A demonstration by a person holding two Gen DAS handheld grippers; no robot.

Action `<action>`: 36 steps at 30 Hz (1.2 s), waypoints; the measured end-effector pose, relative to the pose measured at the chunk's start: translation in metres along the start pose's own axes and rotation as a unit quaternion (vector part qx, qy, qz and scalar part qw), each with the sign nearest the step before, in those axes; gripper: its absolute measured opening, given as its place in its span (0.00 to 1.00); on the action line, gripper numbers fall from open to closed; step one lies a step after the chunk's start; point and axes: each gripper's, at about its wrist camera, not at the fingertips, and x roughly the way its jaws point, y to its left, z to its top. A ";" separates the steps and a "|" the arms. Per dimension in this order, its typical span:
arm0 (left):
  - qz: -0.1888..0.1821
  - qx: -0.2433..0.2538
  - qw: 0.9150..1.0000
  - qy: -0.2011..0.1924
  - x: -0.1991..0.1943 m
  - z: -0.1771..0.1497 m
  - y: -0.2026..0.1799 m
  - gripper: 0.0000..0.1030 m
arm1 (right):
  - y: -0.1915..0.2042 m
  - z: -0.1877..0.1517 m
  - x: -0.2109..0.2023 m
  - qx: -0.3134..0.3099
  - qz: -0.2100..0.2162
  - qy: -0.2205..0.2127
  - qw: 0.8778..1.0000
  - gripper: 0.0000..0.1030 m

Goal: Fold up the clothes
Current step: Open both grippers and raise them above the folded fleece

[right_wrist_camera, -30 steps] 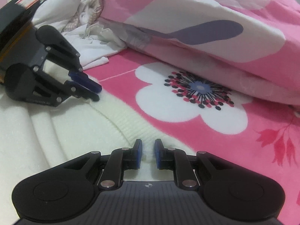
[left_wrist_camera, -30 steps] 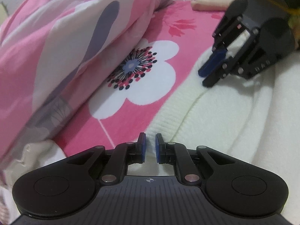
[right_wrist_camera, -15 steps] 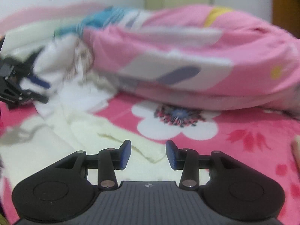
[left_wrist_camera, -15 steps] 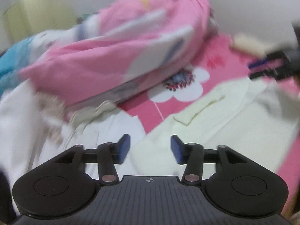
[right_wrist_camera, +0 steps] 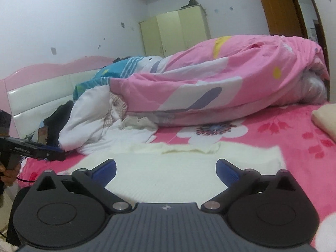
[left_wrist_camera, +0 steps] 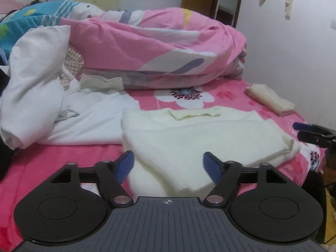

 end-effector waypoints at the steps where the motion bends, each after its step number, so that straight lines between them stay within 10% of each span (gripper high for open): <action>1: -0.001 -0.002 1.000 -0.003 0.001 -0.003 -0.001 0.81 | 0.001 -0.002 -0.002 0.003 -0.005 0.001 1.000 1.00; 16: -0.033 -0.060 0.998 0.009 0.010 -0.032 0.008 0.95 | -0.037 -0.020 -0.032 0.151 -0.089 -0.063 0.983 1.00; 30: -0.088 -0.109 0.990 -0.021 0.012 -0.031 0.017 0.64 | -0.114 -0.040 -0.063 0.373 -0.119 -0.057 0.918 0.98; 36: -0.071 -0.089 0.993 -0.002 0.021 -0.031 0.006 0.56 | -0.123 -0.048 -0.058 0.420 -0.059 -0.044 0.905 0.83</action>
